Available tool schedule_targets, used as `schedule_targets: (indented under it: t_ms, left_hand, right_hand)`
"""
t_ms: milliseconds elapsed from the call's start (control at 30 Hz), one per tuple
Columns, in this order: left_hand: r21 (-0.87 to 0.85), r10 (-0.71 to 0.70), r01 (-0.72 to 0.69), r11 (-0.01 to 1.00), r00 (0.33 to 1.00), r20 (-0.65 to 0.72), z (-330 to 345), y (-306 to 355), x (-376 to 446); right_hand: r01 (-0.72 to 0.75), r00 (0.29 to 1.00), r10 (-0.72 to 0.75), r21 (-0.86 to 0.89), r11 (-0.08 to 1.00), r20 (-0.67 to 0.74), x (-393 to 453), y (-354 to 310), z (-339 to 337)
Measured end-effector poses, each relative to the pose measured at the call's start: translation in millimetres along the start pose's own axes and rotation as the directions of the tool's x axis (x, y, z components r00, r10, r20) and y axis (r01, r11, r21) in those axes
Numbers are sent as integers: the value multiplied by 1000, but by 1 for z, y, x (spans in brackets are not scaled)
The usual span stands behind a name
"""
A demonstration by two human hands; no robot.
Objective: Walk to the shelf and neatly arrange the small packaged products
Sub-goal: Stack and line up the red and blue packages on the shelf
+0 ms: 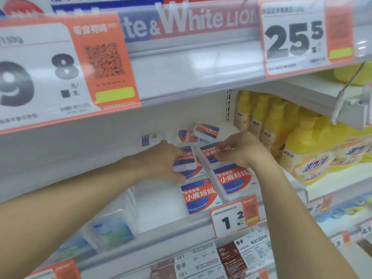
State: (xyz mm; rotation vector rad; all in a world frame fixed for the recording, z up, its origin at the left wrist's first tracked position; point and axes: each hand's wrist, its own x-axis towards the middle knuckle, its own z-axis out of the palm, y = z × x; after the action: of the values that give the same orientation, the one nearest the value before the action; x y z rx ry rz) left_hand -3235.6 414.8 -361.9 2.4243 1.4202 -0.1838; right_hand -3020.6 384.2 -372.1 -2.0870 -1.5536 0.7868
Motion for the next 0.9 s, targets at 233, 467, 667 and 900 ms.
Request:
schedule_targets:
  t_ms: [233, 467, 667, 900]
  left_hand:
    - [-50, 17, -22, 999, 995, -94, 13, 1, -4]
    - [-180, -100, 91, 979, 994, -43, 11, -2, 6]
    - [-596, -332, 233, 768, 942, -59, 5, 0, 13]
    - [-908, -186, 112, 403, 982, 38, -7, 23, -2]
  right_hand:
    - [-15, 1000, 16, 84, 996, -11, 5, 8, 1]
    - [-19, 1000, 19, 80, 997, 4, 11, 12, 0]
    - [364, 865, -219, 263, 893, -452, 3, -2, -3]
    - [387, 895, -445, 440, 811, 32, -3, -31, 27]
